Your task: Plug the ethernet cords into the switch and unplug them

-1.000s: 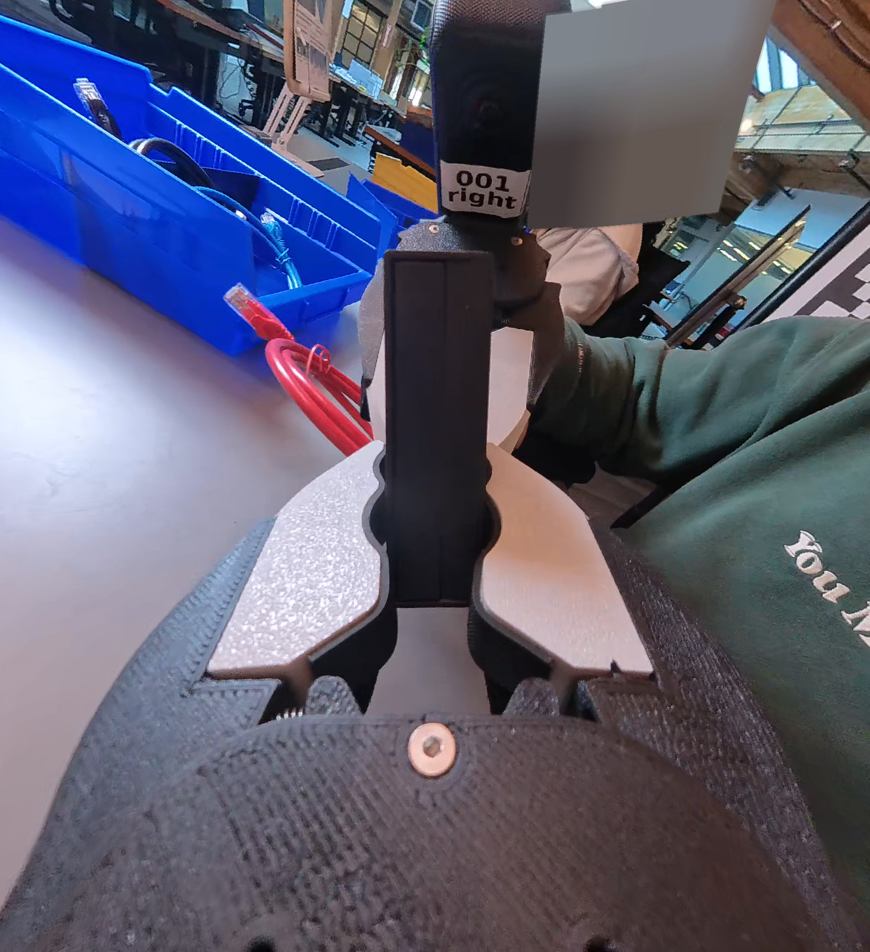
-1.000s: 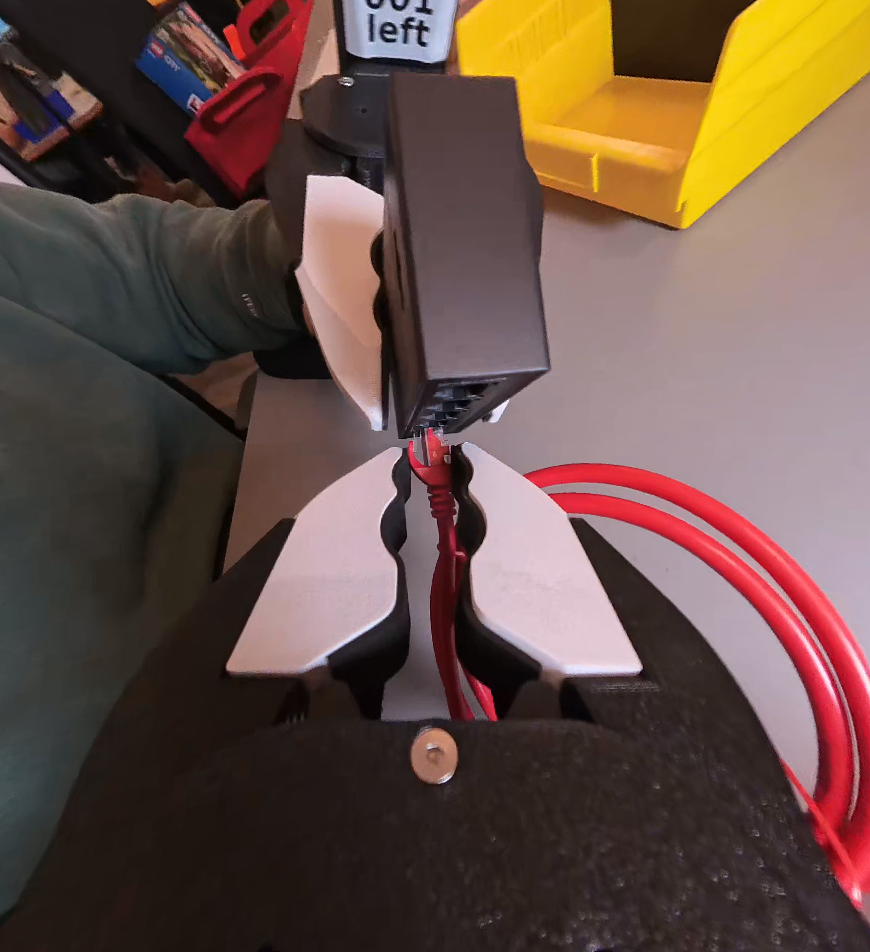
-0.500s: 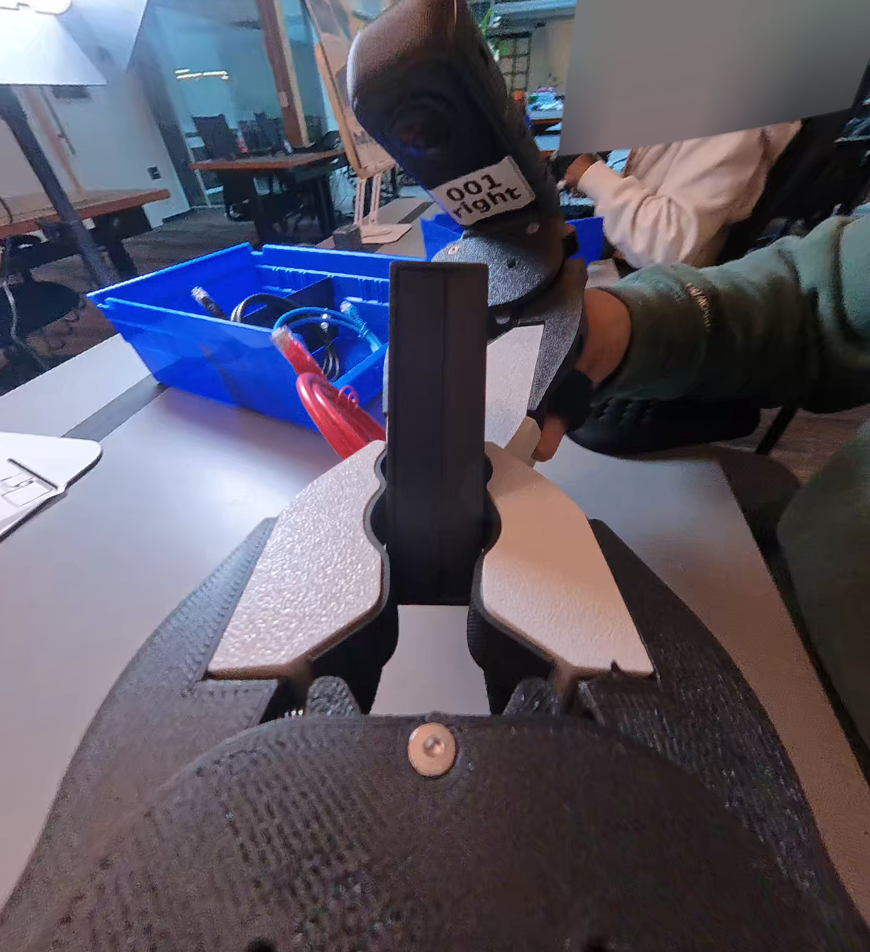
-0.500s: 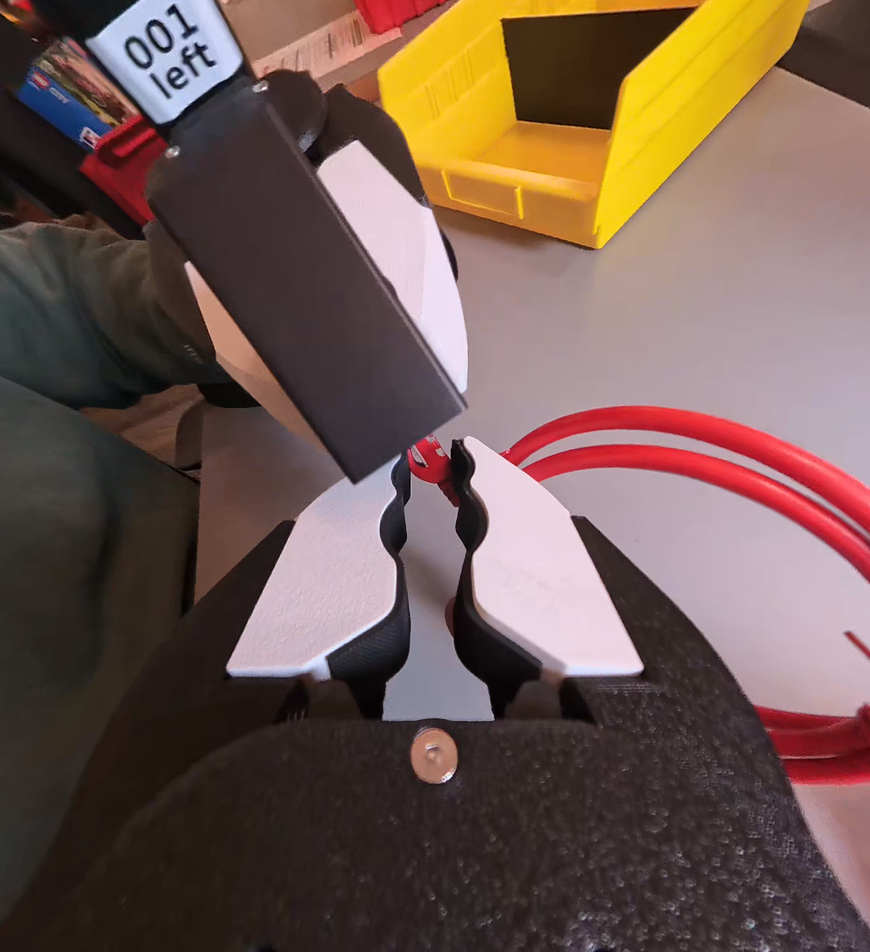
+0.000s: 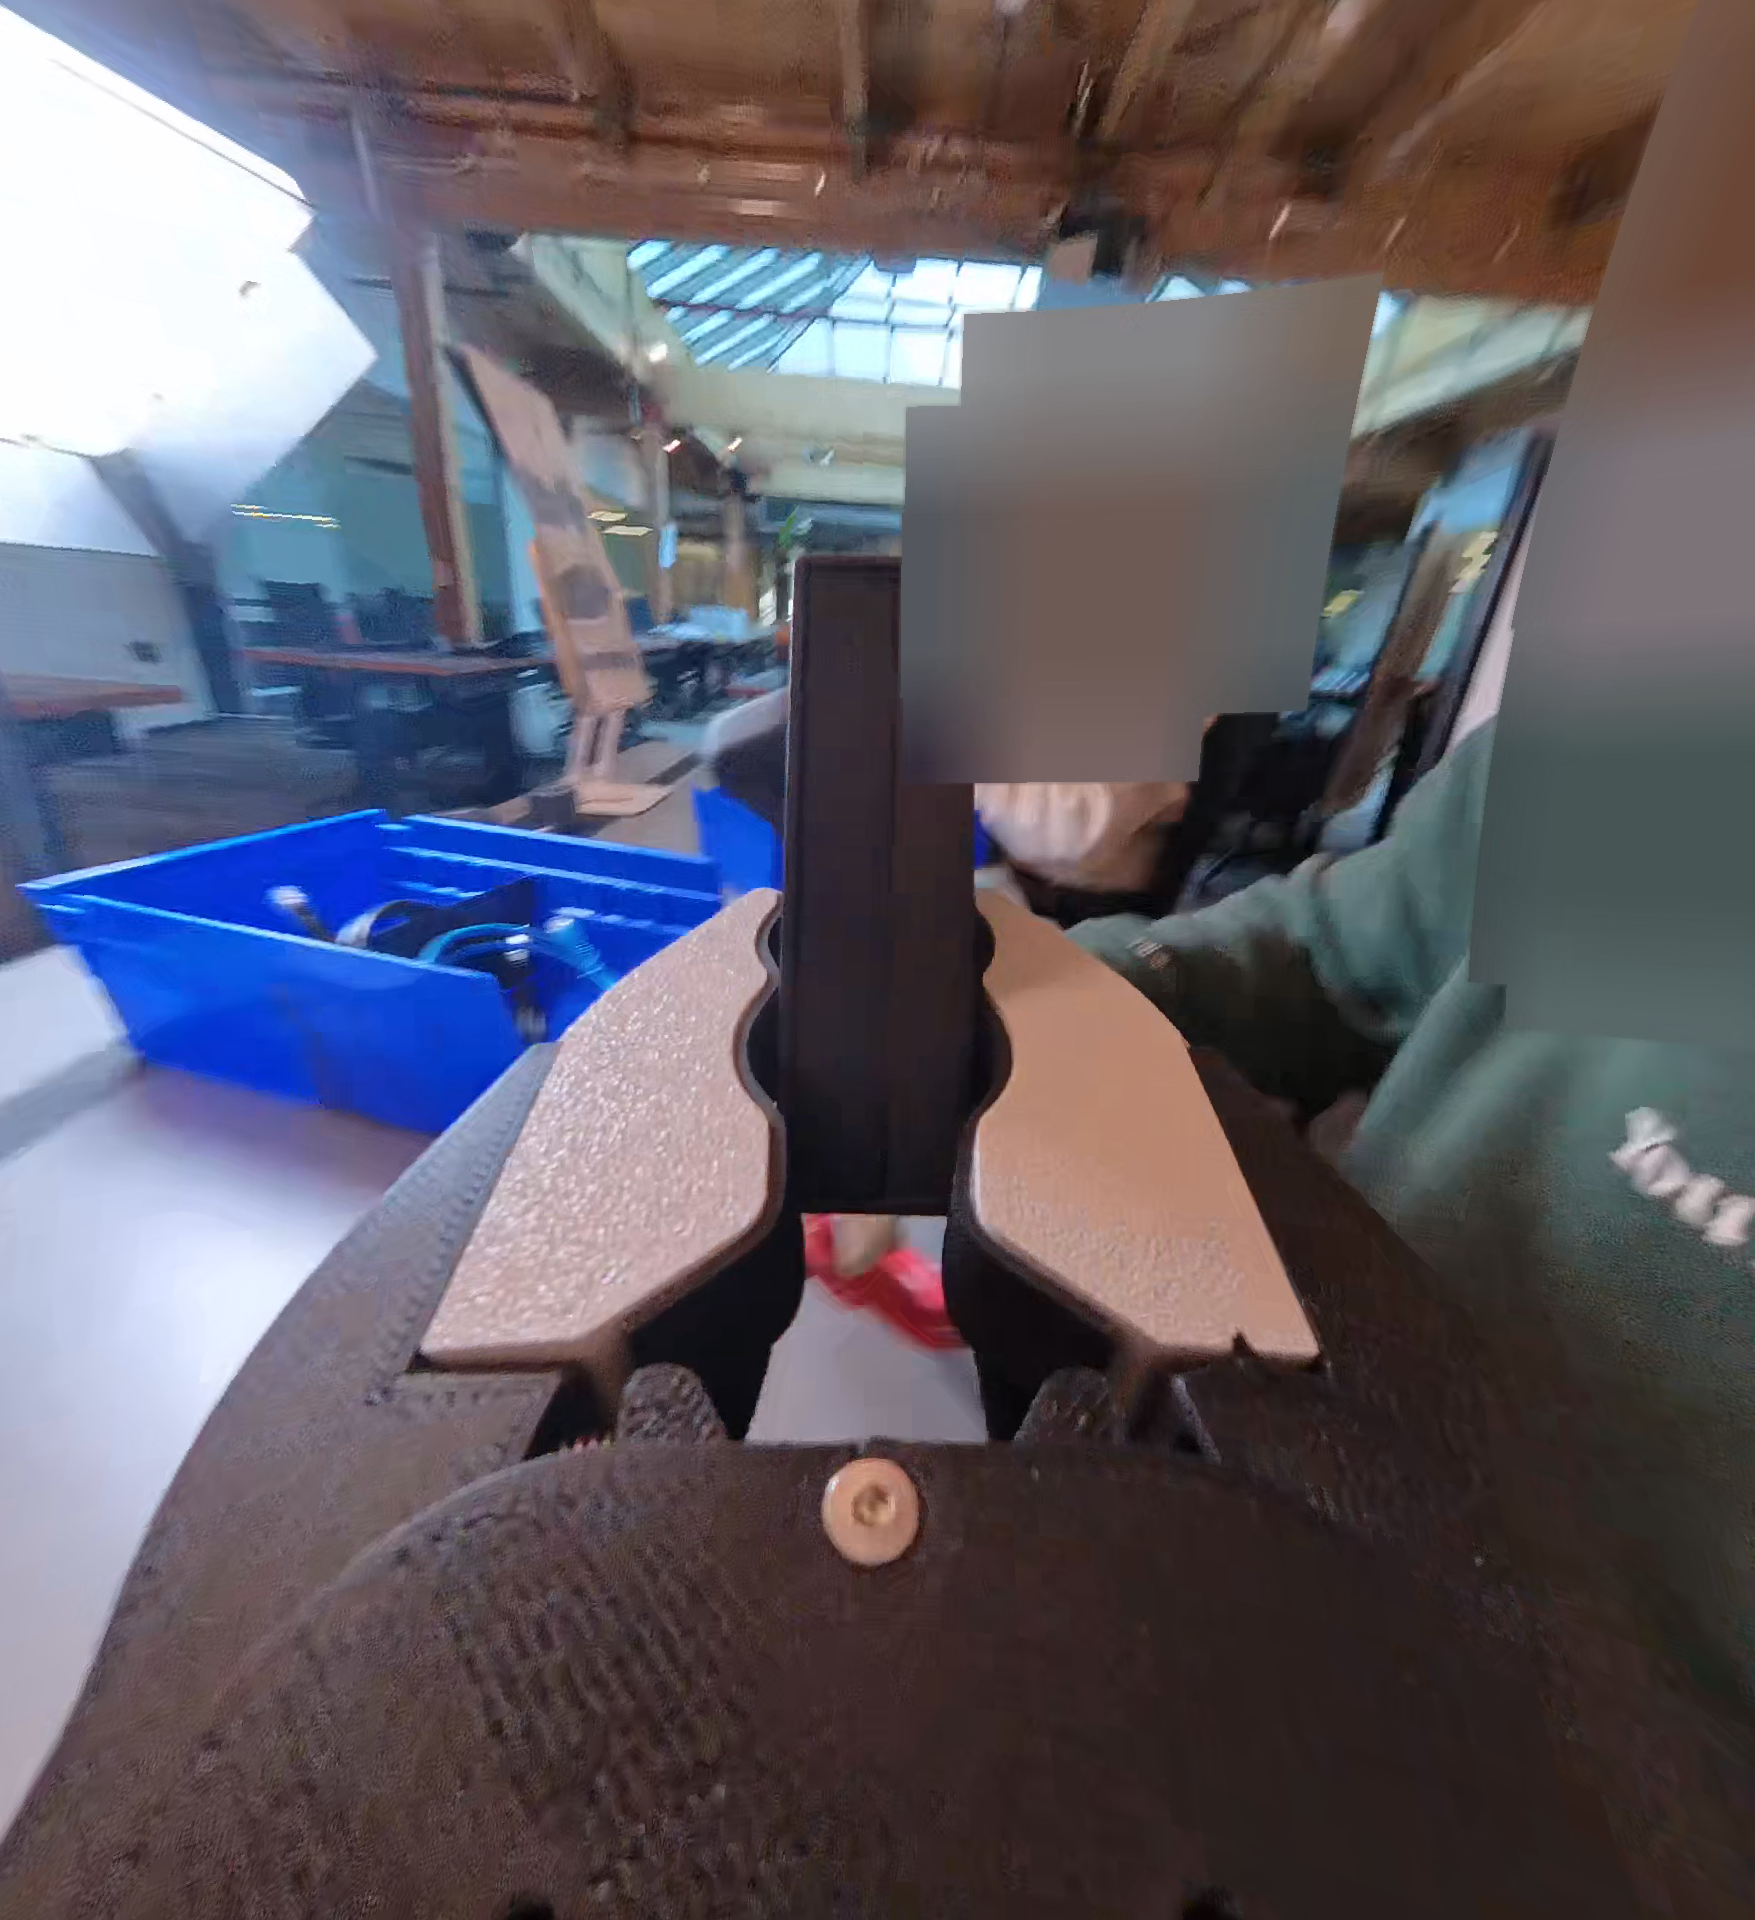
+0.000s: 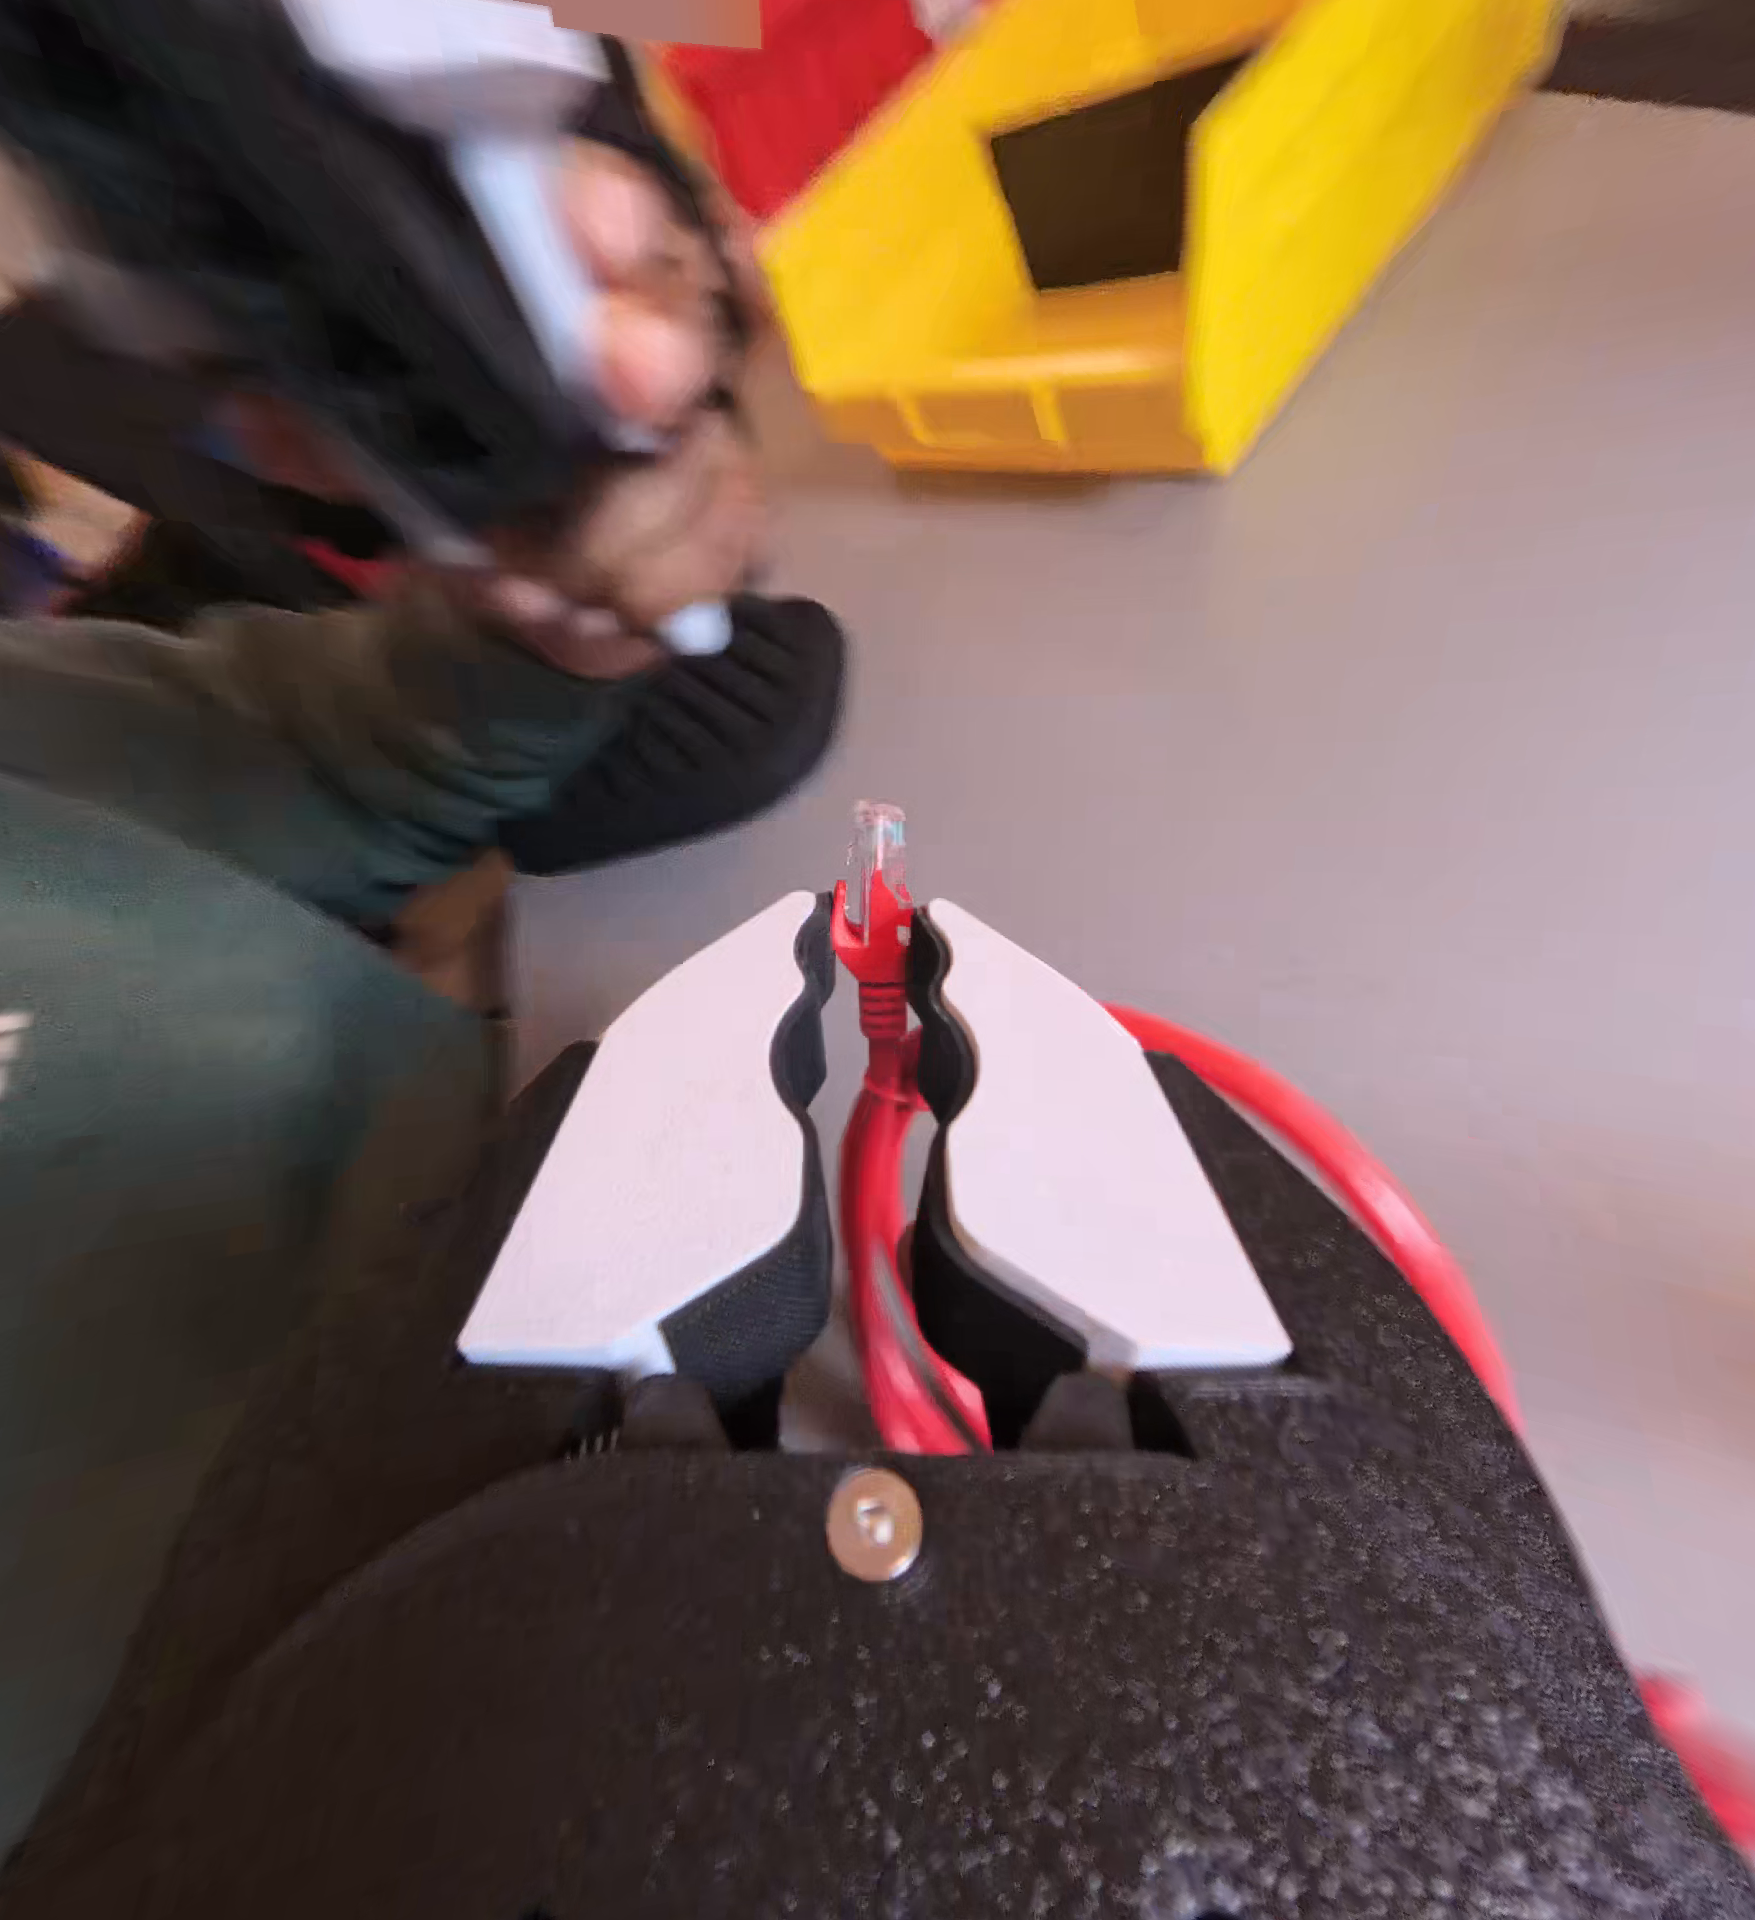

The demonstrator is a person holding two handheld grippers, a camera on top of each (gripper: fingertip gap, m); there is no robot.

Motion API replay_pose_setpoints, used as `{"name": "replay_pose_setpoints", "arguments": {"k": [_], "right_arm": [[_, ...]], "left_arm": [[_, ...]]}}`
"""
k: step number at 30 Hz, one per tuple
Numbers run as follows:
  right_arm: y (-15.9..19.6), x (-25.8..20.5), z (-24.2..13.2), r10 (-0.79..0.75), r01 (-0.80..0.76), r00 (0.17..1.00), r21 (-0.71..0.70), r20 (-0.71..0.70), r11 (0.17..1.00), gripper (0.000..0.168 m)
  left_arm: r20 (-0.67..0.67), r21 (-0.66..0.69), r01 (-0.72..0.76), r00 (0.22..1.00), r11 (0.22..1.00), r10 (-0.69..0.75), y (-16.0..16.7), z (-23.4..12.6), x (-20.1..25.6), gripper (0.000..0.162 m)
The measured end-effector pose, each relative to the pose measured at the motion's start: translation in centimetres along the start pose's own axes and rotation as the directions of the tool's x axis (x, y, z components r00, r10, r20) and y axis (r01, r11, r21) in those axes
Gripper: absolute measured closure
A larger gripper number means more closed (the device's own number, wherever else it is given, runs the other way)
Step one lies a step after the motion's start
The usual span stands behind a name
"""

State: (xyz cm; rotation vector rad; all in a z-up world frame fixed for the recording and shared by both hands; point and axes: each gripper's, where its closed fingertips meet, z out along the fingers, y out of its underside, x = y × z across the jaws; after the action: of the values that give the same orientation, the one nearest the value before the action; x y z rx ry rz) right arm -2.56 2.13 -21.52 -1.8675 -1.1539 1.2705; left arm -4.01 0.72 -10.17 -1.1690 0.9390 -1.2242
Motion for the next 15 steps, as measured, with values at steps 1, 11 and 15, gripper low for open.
{"name": "replay_pose_setpoints", "arguments": {"k": [1, 11, 15], "right_arm": [[-0.6, -1.8, 0.0, -0.066, 0.065, 0.997, 0.030, 0.036, 0.997, 0.155], [-11.0, 3.3, -11.8, -0.245, 0.282, 0.913, 0.070, -0.326, 0.957, 0.154], [-13.7, 10.7, -17.9, -0.090, 0.165, 0.855, 0.105, -0.510, 0.981, 0.154]], "left_arm": [[0.022, -0.038, -0.019, 1.000, 0.999, 0.020, 0.6, -0.1, -0.5, 0.132], [0.114, -0.043, 0.243, 0.965, 0.969, -0.237, 3.2, -1.9, -4.8, 0.133], [0.154, -0.097, 0.295, 0.948, 0.950, -0.279, 5.1, -1.6, -5.6, 0.133]]}}
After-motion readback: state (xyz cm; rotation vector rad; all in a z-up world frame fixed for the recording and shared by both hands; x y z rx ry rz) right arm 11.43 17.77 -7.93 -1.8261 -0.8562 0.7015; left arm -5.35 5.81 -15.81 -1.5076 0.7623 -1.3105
